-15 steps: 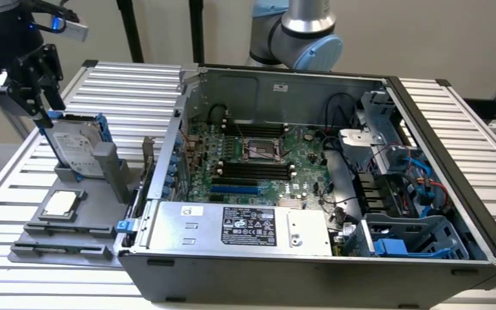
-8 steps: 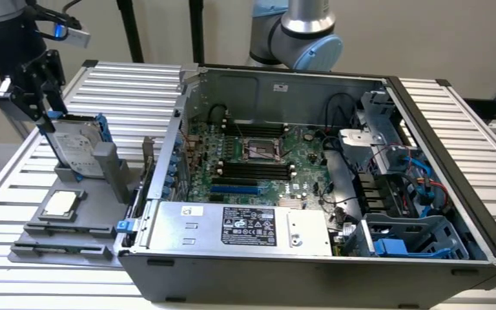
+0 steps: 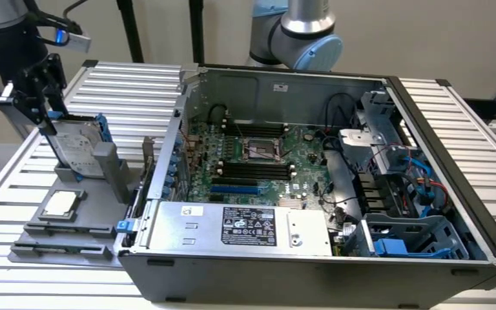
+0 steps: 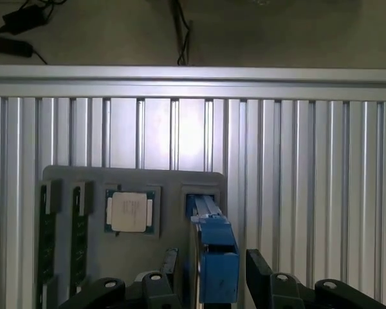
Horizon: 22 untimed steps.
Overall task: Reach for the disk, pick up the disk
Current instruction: 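Pick up the disk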
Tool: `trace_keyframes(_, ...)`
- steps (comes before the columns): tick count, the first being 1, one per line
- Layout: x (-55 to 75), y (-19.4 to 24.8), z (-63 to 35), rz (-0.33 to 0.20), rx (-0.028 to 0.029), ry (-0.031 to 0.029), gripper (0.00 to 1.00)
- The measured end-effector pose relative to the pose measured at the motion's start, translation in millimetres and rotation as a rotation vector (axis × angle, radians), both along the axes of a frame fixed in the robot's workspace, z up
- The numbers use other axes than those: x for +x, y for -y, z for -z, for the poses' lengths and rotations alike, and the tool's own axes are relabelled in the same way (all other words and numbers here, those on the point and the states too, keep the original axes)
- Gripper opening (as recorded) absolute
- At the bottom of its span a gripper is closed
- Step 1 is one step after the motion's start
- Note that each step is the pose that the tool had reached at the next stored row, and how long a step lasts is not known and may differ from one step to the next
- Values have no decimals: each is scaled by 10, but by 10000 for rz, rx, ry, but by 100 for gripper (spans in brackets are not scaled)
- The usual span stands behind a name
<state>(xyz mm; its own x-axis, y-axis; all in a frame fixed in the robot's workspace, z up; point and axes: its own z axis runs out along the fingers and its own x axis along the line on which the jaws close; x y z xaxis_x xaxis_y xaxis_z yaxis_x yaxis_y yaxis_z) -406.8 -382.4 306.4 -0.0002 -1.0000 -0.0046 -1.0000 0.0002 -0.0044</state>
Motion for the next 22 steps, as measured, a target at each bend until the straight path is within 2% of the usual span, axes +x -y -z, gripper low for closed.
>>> trace_keyframes(6,-9,12,49,0,123,2,54)
trace_keyframes(9,-12,20,68,3,160,0,54)
trace_keyframes(13,-13,22,89,15,182,-28,54)
trace_keyframes(18,-13,23,107,27,186,-130,54)
trace_keyframes(22,-13,23,118,93,187,-135,54)
